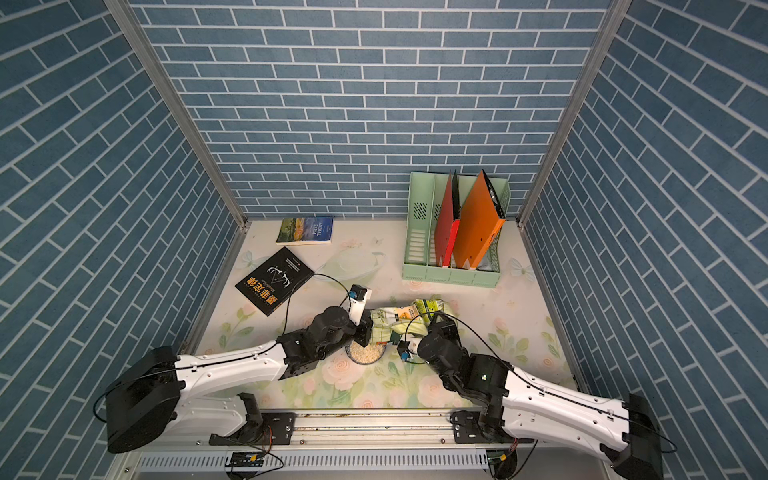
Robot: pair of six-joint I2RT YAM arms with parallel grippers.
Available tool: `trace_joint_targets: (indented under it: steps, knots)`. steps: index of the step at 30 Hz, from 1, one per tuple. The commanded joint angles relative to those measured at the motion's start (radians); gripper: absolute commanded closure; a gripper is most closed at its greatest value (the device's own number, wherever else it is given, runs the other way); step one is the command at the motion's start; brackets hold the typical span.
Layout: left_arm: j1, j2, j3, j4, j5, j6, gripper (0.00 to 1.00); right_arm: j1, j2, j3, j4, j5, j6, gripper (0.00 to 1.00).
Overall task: Pour the oats into the breakfast bowl
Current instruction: Pour the oats into the bowl.
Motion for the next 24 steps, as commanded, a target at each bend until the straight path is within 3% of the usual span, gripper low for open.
trace_joint_targets:
  steps: [1,24]
  knots:
    - [0.037,0.001,0.042,-0.047,-0.044,0.012,1.00,-0.014,-0.072,0.005,-0.011,0.040,0.137,1.00]
    - [0.142,-0.022,0.321,-0.349,0.086,0.059,1.00,-0.066,-0.269,-0.058,0.050,-0.060,0.360,1.00]
